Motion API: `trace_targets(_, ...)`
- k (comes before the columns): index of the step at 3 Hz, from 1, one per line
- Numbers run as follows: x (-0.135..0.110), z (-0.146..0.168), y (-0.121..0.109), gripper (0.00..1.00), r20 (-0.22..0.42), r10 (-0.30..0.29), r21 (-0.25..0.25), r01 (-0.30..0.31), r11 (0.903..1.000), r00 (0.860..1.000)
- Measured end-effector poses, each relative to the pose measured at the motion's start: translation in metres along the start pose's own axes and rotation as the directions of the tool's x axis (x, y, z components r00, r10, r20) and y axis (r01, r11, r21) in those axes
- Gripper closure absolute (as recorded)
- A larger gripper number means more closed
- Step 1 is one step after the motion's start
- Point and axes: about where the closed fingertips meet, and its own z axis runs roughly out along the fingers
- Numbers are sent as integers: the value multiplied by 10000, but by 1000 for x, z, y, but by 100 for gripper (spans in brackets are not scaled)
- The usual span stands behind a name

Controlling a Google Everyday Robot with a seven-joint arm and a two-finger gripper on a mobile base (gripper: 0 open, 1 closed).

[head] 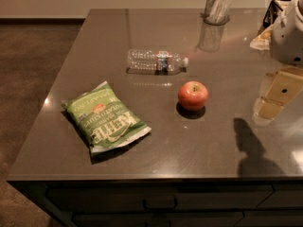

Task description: Move apple near water bottle

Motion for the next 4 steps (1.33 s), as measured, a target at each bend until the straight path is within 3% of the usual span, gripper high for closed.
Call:
trace_targets(2, -4, 13, 0, 0, 288, 230, -103, -227, 9997, 9993)
trace_targets(4, -13, 54, -7, 0, 1196, 1377, -402, -1337, 9902, 9832)
